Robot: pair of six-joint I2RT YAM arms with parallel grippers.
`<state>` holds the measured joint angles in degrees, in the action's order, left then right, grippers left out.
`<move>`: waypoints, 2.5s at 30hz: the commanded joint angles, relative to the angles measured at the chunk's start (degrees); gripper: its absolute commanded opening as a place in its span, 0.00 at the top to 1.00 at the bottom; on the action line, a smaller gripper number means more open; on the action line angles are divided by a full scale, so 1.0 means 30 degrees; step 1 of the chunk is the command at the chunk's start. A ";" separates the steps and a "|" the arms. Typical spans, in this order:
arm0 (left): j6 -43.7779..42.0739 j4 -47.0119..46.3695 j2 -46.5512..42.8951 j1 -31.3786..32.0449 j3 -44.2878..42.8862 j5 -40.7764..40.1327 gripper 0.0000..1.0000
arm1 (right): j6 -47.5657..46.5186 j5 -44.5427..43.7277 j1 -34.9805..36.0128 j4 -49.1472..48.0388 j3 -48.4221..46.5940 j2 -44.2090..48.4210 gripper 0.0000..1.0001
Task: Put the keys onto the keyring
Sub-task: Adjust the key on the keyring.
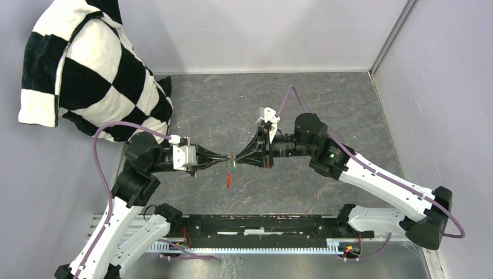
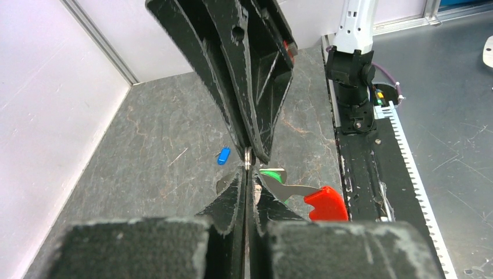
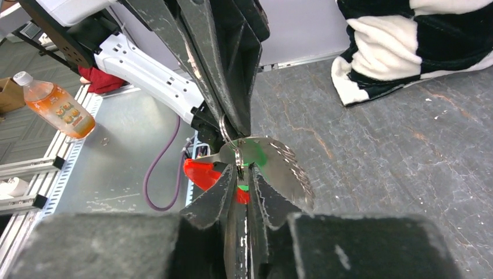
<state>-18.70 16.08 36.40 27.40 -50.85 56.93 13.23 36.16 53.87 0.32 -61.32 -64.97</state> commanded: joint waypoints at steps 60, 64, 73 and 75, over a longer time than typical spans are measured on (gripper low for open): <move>-0.8993 1.0330 0.3924 0.0066 -0.4675 0.0860 0.65 | -0.8388 -0.2694 0.2115 1.2871 -0.9889 -0.4987 0.99; -0.9257 1.0697 0.3987 0.0070 -0.4700 0.0867 0.80 | -0.8655 -0.3324 0.2550 1.3820 -1.0905 -0.5653 1.00; -1.0313 1.2044 0.4268 0.0151 -0.5023 0.0606 0.79 | -0.9026 -0.4424 0.3304 1.5628 -1.3147 -0.7207 0.99; -1.0303 1.2042 0.4239 0.0182 -0.4980 0.0595 0.79 | -0.9040 -0.4553 0.3362 1.5756 -1.3279 -0.7375 1.00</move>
<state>-46.61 51.03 49.12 27.51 -63.77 58.59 -13.10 23.99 63.37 47.42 -97.56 -86.28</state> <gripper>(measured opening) 0.212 0.011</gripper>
